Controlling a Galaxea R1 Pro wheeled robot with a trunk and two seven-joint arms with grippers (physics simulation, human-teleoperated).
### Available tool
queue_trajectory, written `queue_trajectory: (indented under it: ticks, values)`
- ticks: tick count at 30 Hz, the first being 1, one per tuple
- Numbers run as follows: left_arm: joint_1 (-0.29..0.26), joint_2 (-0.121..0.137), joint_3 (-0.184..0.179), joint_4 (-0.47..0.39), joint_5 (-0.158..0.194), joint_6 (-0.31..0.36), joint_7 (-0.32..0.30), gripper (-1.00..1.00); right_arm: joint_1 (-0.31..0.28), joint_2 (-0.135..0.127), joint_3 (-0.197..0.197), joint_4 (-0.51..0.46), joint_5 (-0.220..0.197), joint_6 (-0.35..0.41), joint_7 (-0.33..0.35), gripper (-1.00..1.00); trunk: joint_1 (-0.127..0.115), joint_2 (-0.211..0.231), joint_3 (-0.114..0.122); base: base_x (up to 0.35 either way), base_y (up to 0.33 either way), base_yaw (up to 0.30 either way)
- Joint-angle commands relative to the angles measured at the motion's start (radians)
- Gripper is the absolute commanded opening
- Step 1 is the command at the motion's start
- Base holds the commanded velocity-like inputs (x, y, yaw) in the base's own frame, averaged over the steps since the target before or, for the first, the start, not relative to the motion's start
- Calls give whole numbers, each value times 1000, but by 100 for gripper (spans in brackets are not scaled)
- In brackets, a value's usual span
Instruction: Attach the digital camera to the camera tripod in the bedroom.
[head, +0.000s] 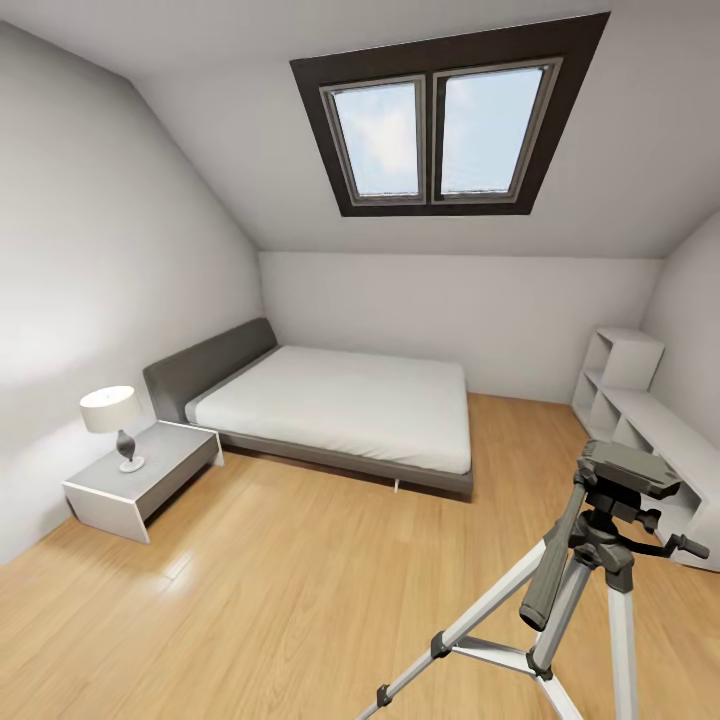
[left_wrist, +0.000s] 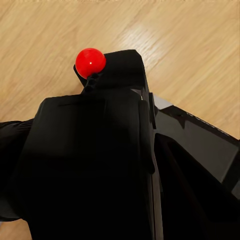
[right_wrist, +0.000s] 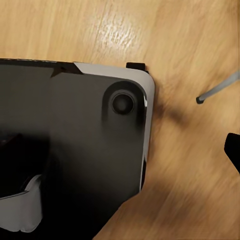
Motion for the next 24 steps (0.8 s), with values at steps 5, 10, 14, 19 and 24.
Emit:
queue_trajectory:
  ticks: [5, 10, 14, 19, 24]
  values:
    - [0, -3, 9, 0, -4, -1, -3, -100, -1, -1, -11, 3, 8, -5, -22, 100, 0, -1, 0, 0, 0, 8]
    - [0, -8, 10, 0, -2, -1, -3, -100, -1, 0, -11, 3, 9, -5, -29, 100, 0, -1, 2, 0, 0, 141]
    - [0, -10, 12, -1, 3, -2, -3, -100, -1, 0, -10, 3, 10, -5, -31, 100, 0, -1, 4, 0, 0, 236]
    - [0, -10, 14, -2, 6, -2, -2, -100, -1, 0, -11, 3, 10, -5, -33, 100, 0, -1, 7, 0, 0, 275]
    - [0, -11, 14, -2, 7, -2, -2, -100, -1, -1, -11, 3, 9, -5, -33, 100, 0, -1, 9, 0, 0, 290]
